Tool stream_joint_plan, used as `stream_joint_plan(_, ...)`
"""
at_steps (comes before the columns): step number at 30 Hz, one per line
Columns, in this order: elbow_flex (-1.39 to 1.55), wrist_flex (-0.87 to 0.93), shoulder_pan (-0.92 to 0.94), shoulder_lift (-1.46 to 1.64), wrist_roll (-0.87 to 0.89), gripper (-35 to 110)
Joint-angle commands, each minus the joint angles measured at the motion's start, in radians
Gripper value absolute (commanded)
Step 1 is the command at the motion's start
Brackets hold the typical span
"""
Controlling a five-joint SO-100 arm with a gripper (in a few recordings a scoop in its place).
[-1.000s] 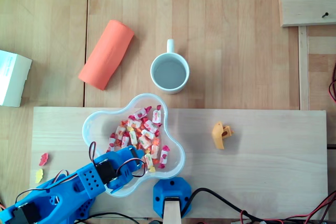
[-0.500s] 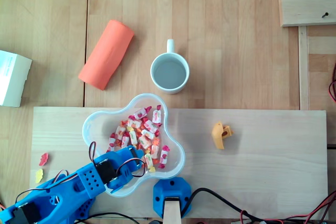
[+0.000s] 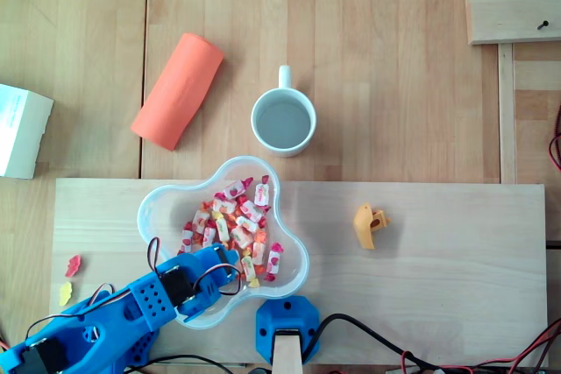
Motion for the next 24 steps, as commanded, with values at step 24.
stream_joint_plan(24,0.012,-0.006,0.014,0.026,0.011,17)
